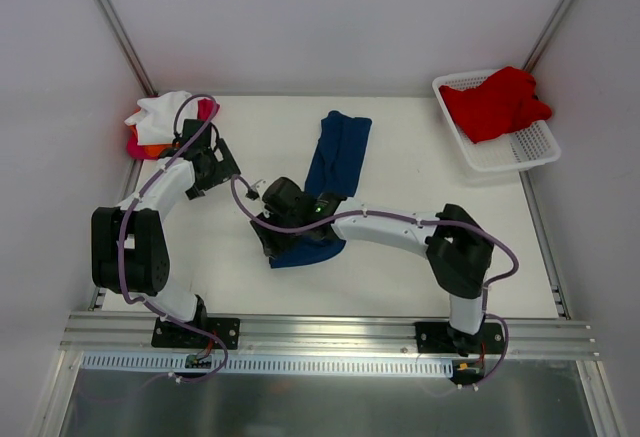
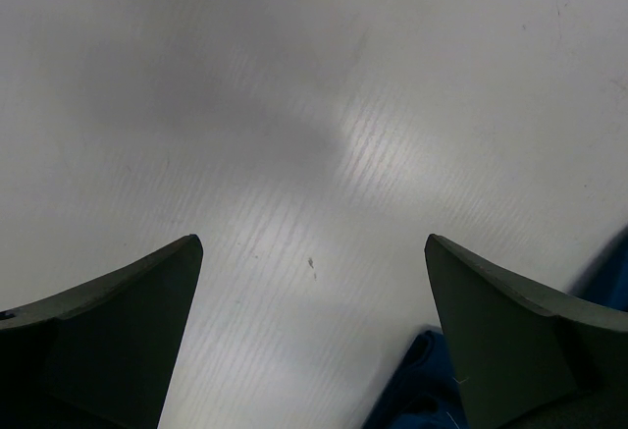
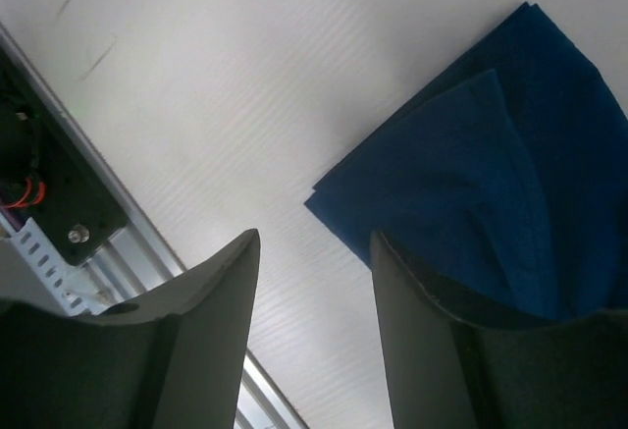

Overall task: Fold and stack the t-shirts
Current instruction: Rotate the tshirt 90 degrees

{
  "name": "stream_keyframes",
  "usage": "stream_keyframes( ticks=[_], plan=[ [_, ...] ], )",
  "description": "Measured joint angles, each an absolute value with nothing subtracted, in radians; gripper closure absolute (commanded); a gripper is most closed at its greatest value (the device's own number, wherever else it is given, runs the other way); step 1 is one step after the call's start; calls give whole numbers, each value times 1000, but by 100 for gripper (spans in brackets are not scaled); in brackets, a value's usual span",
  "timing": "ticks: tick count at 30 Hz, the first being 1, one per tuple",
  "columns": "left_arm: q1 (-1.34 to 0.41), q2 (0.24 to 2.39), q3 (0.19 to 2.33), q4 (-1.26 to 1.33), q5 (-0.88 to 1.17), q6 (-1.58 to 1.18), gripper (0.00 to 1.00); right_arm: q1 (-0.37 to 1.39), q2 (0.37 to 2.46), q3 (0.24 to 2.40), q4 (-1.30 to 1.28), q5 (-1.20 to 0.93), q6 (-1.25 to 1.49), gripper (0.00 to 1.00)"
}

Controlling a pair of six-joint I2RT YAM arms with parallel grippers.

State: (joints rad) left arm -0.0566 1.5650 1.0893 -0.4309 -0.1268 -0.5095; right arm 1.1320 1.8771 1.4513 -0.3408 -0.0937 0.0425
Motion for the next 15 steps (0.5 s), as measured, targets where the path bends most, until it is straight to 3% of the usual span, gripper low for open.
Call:
stream_keyframes(
  ticks=[15],
  plan=[
    [-50, 1541, 1080, -430, -128, -508, 1, 1064, 2006, 1447, -294, -150, 36, 48]
  ],
)
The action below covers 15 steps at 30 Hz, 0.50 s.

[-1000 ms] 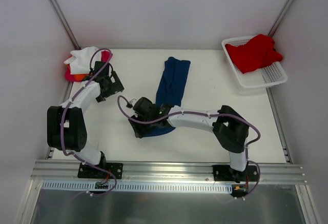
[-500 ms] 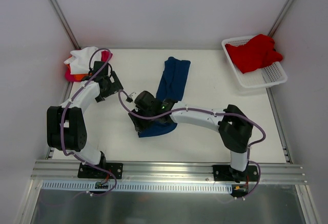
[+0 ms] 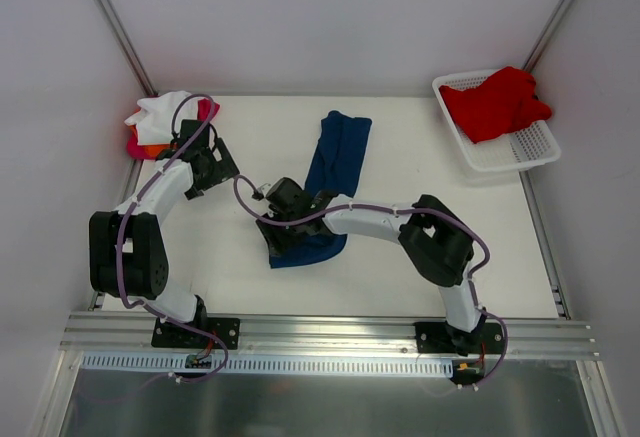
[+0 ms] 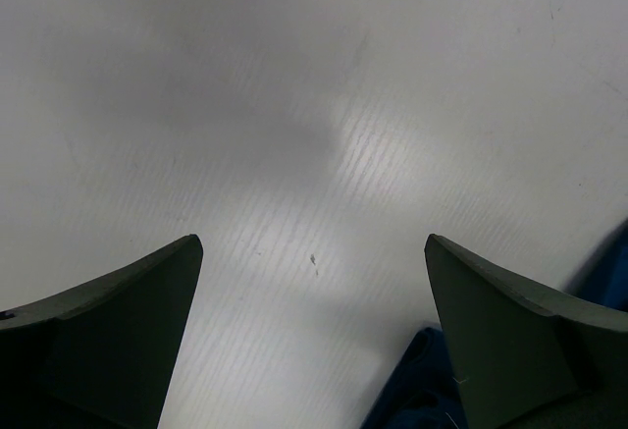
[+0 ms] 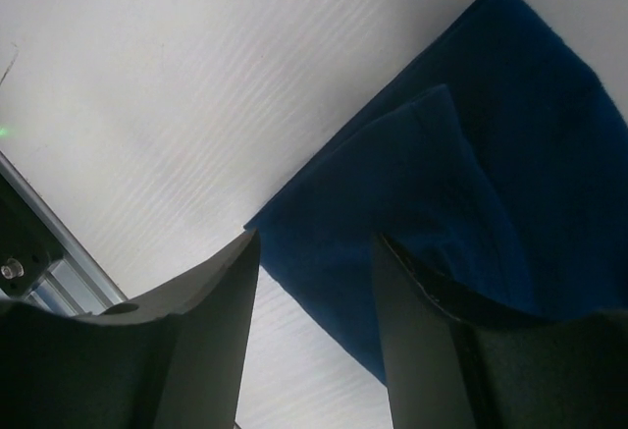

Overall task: Fold and stack the t-shirts
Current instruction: Rotate the tshirt 90 degrees

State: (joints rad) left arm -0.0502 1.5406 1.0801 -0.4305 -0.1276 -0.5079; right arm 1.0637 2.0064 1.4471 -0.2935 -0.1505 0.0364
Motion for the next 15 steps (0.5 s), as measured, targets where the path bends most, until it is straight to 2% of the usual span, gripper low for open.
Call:
stream_keyframes(
  ticks=[15],
  plan=[
    [-50, 1541, 1080, -430, -128, -507, 1, 1066, 2032, 1350, -115, -230, 117, 48]
  ],
)
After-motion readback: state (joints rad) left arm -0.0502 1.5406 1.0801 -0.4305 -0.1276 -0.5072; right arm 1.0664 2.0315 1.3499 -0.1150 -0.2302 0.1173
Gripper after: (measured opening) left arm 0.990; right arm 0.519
